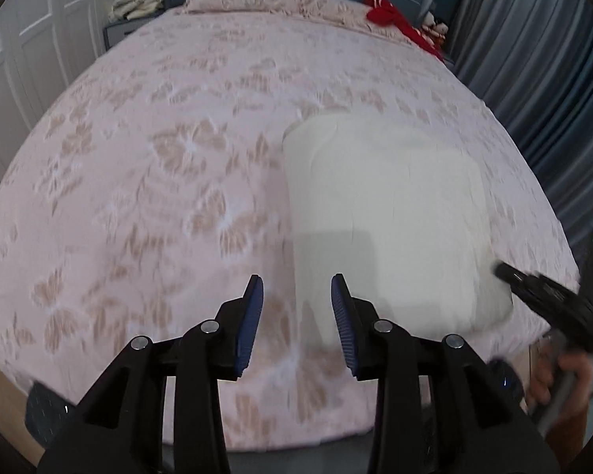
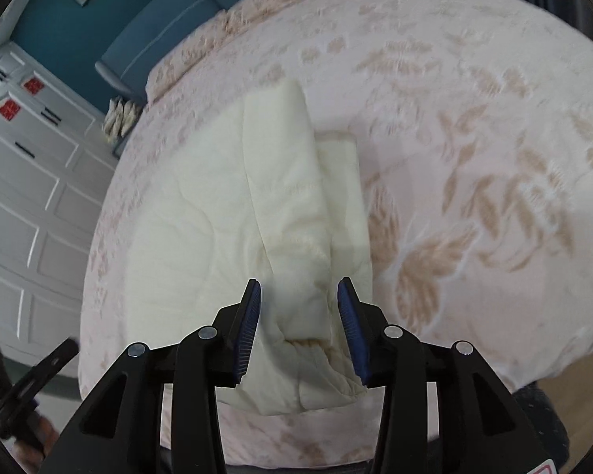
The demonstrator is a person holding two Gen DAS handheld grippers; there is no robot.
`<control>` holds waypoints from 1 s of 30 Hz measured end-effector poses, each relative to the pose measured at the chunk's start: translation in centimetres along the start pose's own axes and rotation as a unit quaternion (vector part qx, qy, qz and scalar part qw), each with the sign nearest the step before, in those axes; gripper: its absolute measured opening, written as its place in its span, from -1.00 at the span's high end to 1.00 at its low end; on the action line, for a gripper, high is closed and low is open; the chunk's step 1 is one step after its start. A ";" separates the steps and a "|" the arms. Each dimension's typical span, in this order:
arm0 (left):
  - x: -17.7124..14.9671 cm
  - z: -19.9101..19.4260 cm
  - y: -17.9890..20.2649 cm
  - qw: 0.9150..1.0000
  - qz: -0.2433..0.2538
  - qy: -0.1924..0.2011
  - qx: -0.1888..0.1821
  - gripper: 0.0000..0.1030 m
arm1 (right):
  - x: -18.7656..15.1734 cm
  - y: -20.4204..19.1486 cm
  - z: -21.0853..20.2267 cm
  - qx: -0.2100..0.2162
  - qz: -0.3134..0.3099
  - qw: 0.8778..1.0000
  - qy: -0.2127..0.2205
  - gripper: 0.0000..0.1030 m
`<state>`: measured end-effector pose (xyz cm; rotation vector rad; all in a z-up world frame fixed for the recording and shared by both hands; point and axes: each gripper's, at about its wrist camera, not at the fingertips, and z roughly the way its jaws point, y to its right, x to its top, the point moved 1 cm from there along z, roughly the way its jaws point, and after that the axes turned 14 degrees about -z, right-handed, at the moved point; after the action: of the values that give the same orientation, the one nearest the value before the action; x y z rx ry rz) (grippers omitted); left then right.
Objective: Fold large clothes
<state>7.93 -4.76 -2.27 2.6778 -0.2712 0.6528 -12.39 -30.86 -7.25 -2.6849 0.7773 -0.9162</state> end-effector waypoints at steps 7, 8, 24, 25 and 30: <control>4.5 5.4 5.4 1.000 0.018 0.001 0.008 -0.06 | 6.3 -2.7 -1.1 -0.033 -0.047 0.998 0.020 0.01; 4.8 6.1 6.0 1.000 0.020 0.002 0.018 -0.10 | 6.9 -2.8 -0.5 -0.042 -0.051 0.998 0.018 -0.04; 5.7 13.6 8.4 0.996 0.024 0.002 0.080 -0.31 | 7.0 -0.1 8.1 -0.073 -0.017 0.997 0.002 0.77; 5.6 13.8 8.5 0.996 0.024 0.003 0.081 -0.33 | 6.9 0.1 8.5 -0.073 -0.014 0.997 -0.001 0.77; 5.3 14.8 8.7 0.995 0.033 0.012 0.089 -0.41 | 6.3 0.6 10.1 -0.079 -0.014 0.997 -0.012 0.77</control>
<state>16.23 -19.12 -9.27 2.8389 -0.3088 0.7606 -2.19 -34.52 -12.23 -2.8424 0.8432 -0.8621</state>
